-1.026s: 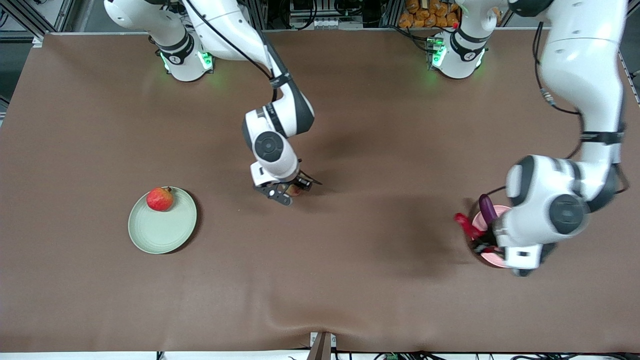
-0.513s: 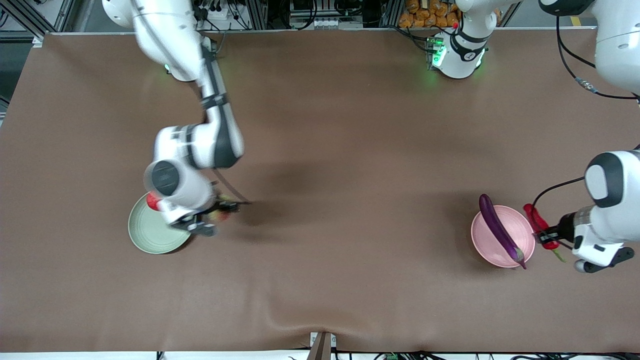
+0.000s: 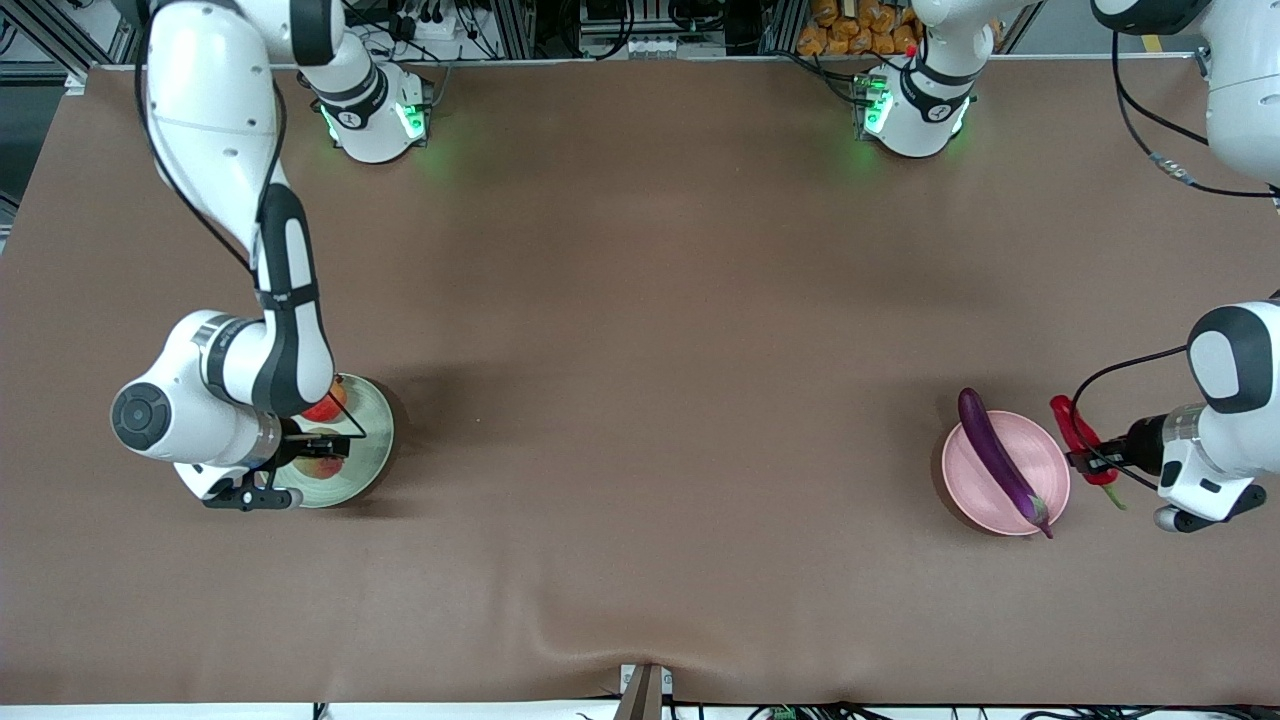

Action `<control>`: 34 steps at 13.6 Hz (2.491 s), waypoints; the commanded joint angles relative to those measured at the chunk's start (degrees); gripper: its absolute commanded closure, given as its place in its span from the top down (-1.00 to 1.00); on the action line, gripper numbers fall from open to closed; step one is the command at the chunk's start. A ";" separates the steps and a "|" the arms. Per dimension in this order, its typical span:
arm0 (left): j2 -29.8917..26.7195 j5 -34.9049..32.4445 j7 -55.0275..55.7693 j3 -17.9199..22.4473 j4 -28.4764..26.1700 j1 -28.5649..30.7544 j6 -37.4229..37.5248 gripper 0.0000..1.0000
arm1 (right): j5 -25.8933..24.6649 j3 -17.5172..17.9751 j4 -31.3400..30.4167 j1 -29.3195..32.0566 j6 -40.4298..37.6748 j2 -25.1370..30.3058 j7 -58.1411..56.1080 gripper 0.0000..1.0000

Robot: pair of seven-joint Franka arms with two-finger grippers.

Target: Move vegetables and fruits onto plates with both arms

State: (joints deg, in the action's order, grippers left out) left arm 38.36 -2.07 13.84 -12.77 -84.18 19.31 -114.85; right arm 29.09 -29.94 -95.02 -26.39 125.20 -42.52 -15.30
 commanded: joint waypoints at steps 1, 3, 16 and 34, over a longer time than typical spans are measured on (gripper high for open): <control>-0.56 1.45 2.59 -0.59 -5.72 0.73 -6.15 -1.00 | -0.70 1.91 1.85 0.72 0.57 0.07 0.01 1.00; -0.39 1.28 2.07 -0.59 -6.96 1.26 -8.19 -1.00 | -0.79 1.64 3.96 1.86 -1.26 0.77 -0.25 1.00; -10.74 1.19 7.24 -1.90 -4.07 -5.50 -0.83 1.00 | -20.64 19.64 6.51 19.17 -30.88 28.79 8.09 1.00; -38.71 1.72 5.07 4.73 -1.07 -16.46 25.45 1.00 | -28.30 28.80 7.83 25.33 -47.25 45.07 15.04 1.00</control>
State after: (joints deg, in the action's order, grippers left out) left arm 1.37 -1.35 21.58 -14.07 -84.00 8.23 -91.33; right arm 1.96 -2.63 -86.57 -2.70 76.86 1.21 -0.64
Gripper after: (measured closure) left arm 0.000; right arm 0.000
